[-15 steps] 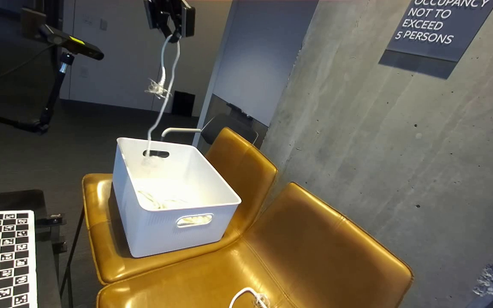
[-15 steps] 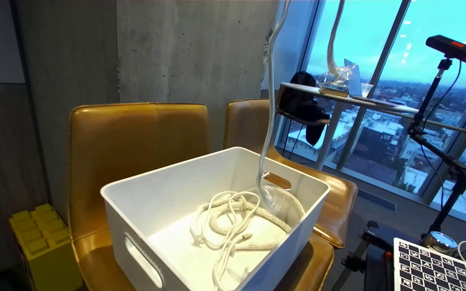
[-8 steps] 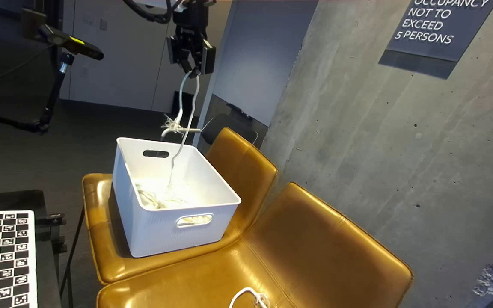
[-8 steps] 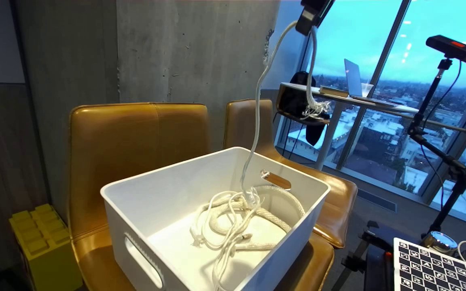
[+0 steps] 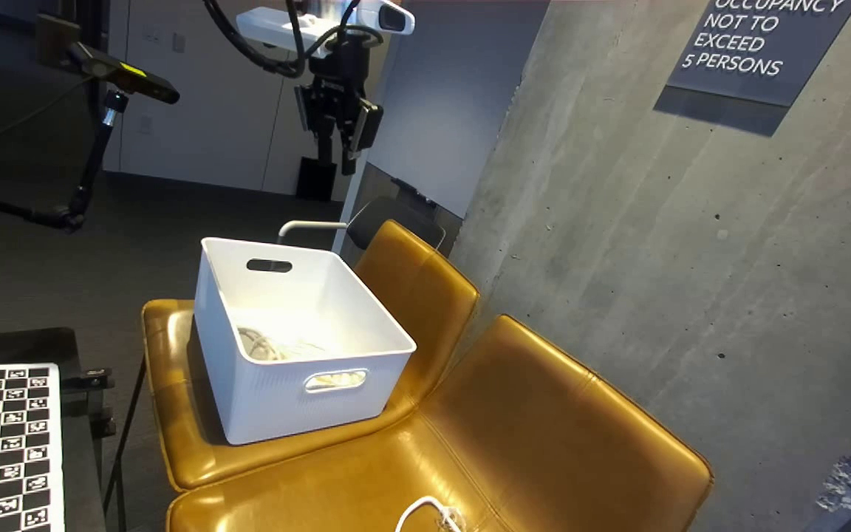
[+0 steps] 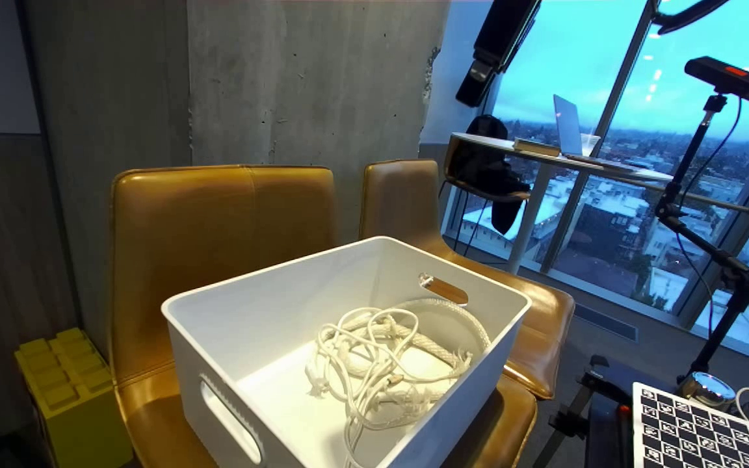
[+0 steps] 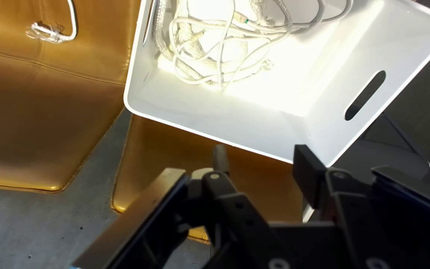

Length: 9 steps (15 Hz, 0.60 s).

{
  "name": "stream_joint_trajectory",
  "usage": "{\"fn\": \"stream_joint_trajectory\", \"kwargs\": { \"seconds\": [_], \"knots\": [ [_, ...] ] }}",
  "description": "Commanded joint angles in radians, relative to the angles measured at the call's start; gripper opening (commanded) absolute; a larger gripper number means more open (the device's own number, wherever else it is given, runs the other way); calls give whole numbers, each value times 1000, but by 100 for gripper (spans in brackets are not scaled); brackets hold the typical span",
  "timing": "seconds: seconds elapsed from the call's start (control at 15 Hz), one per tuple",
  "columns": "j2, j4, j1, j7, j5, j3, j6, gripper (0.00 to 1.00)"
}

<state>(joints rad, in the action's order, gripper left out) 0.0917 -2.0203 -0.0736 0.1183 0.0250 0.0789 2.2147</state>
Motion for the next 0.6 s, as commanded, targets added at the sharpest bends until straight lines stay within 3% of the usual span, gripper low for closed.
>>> {"fn": "stream_joint_trajectory", "kwargs": {
  "seconds": [0.0,0.13,0.53],
  "knots": [
    [42,-59,8,39,-8,-18,19,83],
    [41,-91,24,62,-3,-41,32,98],
    [-60,-144,106,231,-25,-144,94,100]
  ]
}}
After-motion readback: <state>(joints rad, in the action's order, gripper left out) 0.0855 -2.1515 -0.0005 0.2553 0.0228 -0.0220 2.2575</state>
